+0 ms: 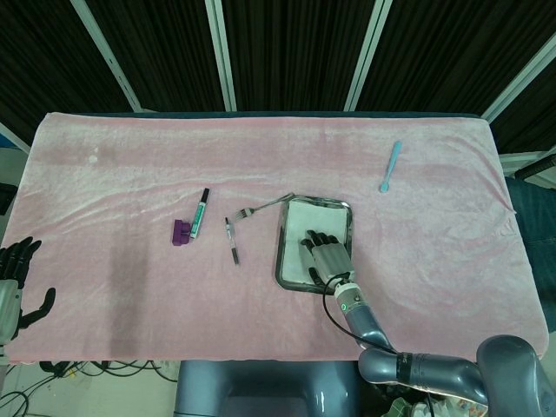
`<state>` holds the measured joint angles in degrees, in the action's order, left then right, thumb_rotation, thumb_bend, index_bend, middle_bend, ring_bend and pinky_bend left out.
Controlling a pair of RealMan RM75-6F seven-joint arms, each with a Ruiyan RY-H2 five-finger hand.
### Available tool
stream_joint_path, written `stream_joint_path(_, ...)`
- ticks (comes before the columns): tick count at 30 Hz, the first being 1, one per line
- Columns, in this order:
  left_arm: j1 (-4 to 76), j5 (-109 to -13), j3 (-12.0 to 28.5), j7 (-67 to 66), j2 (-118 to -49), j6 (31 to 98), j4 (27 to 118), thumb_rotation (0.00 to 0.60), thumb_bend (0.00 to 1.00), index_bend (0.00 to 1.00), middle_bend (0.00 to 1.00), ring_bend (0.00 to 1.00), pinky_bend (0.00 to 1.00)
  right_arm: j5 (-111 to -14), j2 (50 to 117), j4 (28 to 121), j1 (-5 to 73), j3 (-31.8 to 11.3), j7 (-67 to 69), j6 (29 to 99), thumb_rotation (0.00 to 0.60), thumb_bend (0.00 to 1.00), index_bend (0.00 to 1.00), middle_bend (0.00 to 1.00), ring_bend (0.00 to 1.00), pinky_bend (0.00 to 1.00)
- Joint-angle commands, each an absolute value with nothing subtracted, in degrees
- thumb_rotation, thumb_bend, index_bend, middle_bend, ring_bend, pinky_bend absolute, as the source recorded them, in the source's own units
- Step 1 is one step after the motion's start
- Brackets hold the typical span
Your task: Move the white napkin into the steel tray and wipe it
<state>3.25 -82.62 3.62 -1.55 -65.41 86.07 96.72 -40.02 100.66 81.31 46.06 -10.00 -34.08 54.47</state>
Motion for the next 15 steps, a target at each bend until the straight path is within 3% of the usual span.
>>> stream_joint_path(1, 3.2, -82.6, 3.6, -1.5, -65.4, 86.1, 96.7, 0.600, 0.41, 0.09, 0.03, 0.00, 0.00, -40.2, 100.6, 81.4, 46.0, -10.0, -34.1, 55.0, 0.600, 0.33, 0.23, 0.08, 0.11, 0.16)
stream_joint_path(15, 3.3, -82.5, 3.7, -1.8, -65.3, 86.1, 97.0, 0.600, 0.41, 0.09, 0.03, 0.00, 0.00, -41.2, 100.5, 82.4, 45.8, -10.1, -33.2, 55.9, 0.600, 0.33, 0.23, 0.08, 0.11, 0.16)
